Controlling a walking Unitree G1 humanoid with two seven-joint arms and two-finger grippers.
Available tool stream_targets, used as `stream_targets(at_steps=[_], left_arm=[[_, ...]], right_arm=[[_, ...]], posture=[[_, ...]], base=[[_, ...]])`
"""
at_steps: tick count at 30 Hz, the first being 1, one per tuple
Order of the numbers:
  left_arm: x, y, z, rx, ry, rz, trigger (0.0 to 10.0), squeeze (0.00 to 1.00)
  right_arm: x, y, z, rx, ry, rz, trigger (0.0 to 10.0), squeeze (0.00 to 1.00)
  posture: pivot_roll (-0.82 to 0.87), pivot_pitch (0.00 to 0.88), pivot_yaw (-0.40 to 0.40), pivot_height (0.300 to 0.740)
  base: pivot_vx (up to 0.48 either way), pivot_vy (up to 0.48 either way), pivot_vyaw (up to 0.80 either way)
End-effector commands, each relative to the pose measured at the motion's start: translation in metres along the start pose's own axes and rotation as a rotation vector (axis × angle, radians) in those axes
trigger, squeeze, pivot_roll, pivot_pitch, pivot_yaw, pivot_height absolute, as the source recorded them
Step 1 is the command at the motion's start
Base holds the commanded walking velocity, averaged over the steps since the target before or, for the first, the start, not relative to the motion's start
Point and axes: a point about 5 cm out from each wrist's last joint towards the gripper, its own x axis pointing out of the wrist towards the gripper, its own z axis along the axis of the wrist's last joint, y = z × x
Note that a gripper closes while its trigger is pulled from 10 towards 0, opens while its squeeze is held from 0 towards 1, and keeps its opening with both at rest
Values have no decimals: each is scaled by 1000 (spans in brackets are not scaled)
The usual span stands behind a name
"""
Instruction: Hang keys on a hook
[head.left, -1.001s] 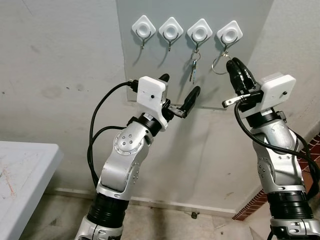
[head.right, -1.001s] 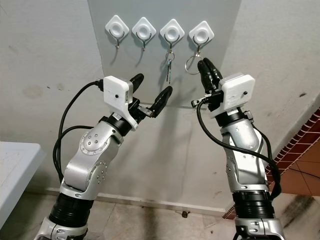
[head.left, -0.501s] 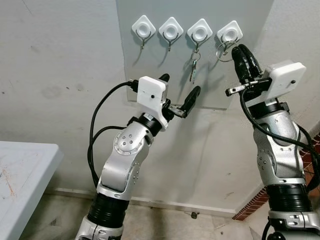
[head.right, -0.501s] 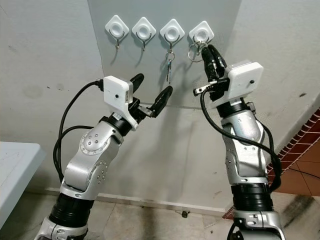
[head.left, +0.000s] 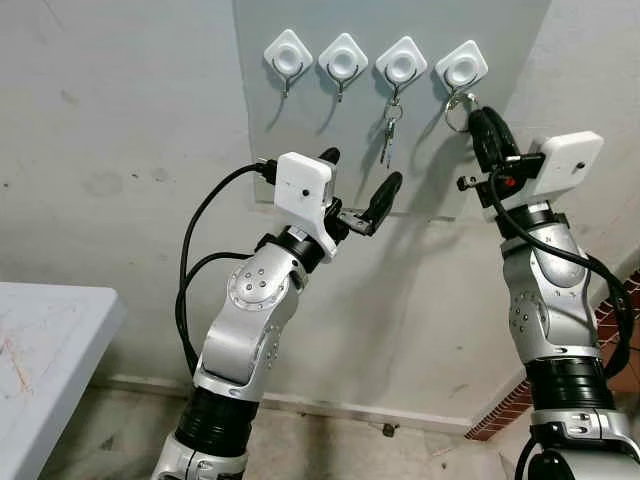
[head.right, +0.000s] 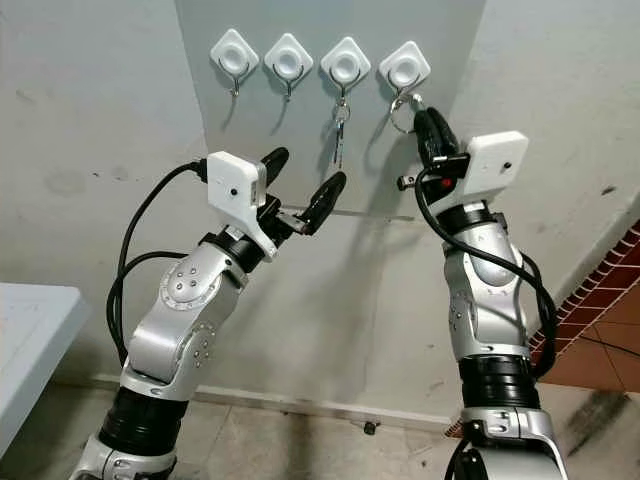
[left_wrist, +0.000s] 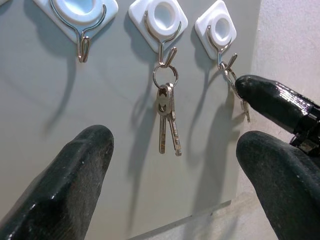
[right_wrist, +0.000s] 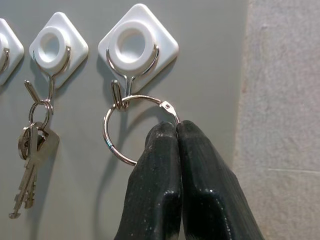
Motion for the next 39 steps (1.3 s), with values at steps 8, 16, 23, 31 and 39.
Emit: stream_targets(at_steps=[8,16,23,31,39], left_arm=[[-1,-1,3,-8,-6,9,10000,0],[-2,0,3,-10,-2,13,10000,0],[-2,1,2,-11,-1,23,10000,0],[-6,6,-1,-2,6,56,10000,0],[-17,21,-17,19,47,157,10000,0]], right_arm=[[-9,8,-11,-37,34,40,10000,0],[-12,8,-13,-11,33,38,10000,1000],[-15,5,-14,50,19,-8,10000,1000],[-26,6,-13,83,8,-81,10000,1000],[-49,11,-29,77,83,-118,10000,0]], posture=[[25,26,-24,740],[26,29,-26,740],[28,25,-30,740],[29,20,-33,740],[21,7,-28,740]], base=[[0,0,0],[0,0,0],[0,0,0],[0,0,0],[0,0,0]])
